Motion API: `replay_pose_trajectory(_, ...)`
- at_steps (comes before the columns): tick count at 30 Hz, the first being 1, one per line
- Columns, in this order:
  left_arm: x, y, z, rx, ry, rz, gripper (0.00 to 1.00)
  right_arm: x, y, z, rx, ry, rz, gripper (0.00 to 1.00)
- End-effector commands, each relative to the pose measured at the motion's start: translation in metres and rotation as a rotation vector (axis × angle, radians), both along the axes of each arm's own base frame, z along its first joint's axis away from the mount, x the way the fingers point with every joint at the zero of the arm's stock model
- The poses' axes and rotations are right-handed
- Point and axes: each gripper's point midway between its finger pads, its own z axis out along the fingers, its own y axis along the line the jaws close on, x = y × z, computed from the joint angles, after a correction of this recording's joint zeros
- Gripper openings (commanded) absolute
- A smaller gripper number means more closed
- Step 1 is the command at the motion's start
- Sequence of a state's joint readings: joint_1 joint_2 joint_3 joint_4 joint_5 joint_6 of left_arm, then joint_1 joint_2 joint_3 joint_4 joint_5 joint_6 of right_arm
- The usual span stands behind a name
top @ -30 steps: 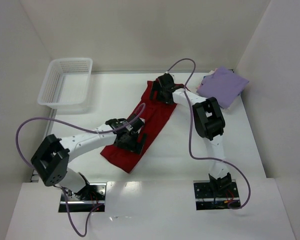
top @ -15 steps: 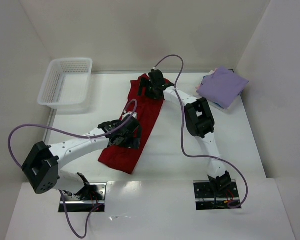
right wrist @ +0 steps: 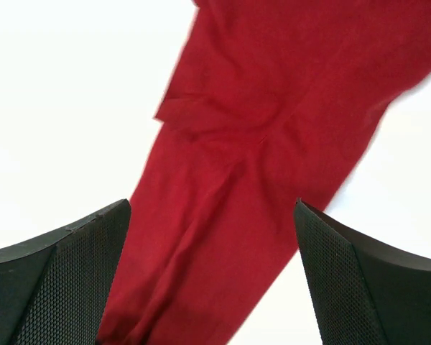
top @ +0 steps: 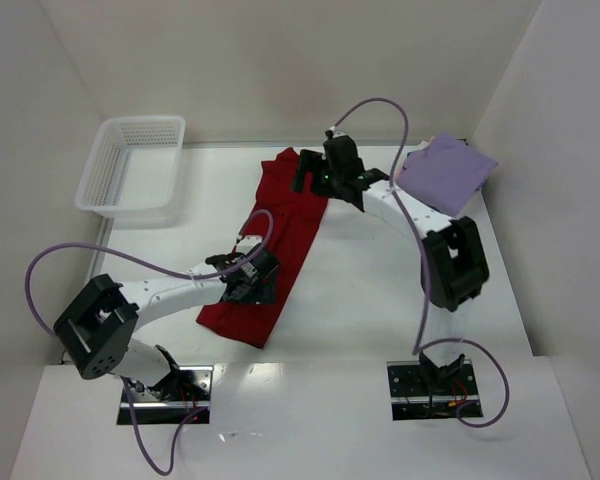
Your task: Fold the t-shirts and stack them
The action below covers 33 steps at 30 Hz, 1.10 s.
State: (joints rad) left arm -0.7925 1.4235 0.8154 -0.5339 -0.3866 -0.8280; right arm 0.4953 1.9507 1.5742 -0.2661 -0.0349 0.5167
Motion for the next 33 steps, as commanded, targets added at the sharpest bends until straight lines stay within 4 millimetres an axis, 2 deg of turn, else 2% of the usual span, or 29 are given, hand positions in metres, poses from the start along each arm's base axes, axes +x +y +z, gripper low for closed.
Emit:
replay_pose_trajectory(1,0.01,-0.002,-0.014,-0.006,-0.013,0.063,0.99,-0.013,-0.012,0.066,0.082,-0.153,-0.017,0.99)
replay_pose_trajectory(3,0.009,-0.005,-0.026,0.013,0.022,0.058,0.99,-0.022,-0.022,0.066,0.068,-0.156,-0.039,0.99)
replay_pose_trajectory(4,0.007,-0.009,-0.03,0.007,0.048,0.04,0.99,-0.025,-0.025,0.07,0.068,-0.167,-0.048,0.99)
replay_pose_trajectory(5,0.005,-0.01,-0.039,0.016,0.071,0.037,0.99,-0.029,-0.03,0.085,0.076,-0.195,-0.059,0.99)
replay_pose_trajectory(7,0.003,-0.016,-0.044,0.005,0.098,0.018,0.99,-0.033,-0.04,0.085,0.07,-0.197,-0.079,0.99)
replay_pose_trajectory(8,0.003,-0.018,-0.047,-0.001,0.106,0.014,0.99,-0.034,-0.048,0.093,0.077,-0.212,-0.093,0.99)
replay_pose_trajectory(9,0.002,-0.019,-0.047,-0.005,0.114,0.003,0.99,-0.034,-0.059,0.089,0.069,-0.202,-0.112,0.99)
replay_pose_trajectory(11,0.005,-0.03,-0.044,-0.046,0.11,-0.018,0.99,-0.037,-0.07,0.094,0.069,-0.207,-0.131,0.99)
replay_pose_trajectory(13,0.009,-0.04,-0.039,-0.074,0.105,-0.057,0.99,-0.041,-0.08,0.087,0.061,-0.195,-0.146,0.99)
replay_pose_trajectory(15,0.011,-0.06,-0.032,-0.128,0.107,-0.116,0.99,-0.043,-0.089,0.083,0.065,-0.19,-0.167,0.99)
replay_pose_trajectory(16,0.009,-0.067,-0.033,-0.138,0.123,-0.145,0.99,-0.041,-0.101,0.084,0.064,-0.193,-0.193,0.99)
replay_pose_trajectory(19,0.012,-0.097,-0.028,-0.229,0.15,-0.242,0.99,-0.039,-0.112,0.077,0.053,-0.175,-0.216,0.99)
replay_pose_trajectory(21,0.002,-0.114,-0.032,-0.27,0.204,-0.327,0.99,-0.04,-0.114,0.073,0.044,-0.169,-0.224,0.99)
replay_pose_trajectory(22,0.003,-0.124,-0.027,-0.289,0.201,-0.346,0.99,-0.04,-0.119,0.068,0.038,-0.159,-0.235,0.99)
replay_pose_trajectory(23,-0.001,-0.129,-0.032,-0.281,0.218,-0.377,0.99,-0.04,-0.119,0.068,0.038,-0.159,-0.235,0.99)
replay_pose_trajectory(25,-0.003,-0.139,-0.029,-0.305,0.227,-0.399,0.99,-0.039,-0.119,0.064,0.034,-0.151,-0.235,0.99)
replay_pose_trajectory(28,-0.009,-0.146,-0.029,-0.325,0.248,-0.411,0.99,-0.037,-0.121,0.058,0.033,-0.138,-0.236,0.99)
replay_pose_trajectory(33,-0.012,-0.163,-0.008,-0.432,0.261,-0.375,0.99,-0.033,-0.116,0.048,0.038,-0.122,-0.218,0.99)
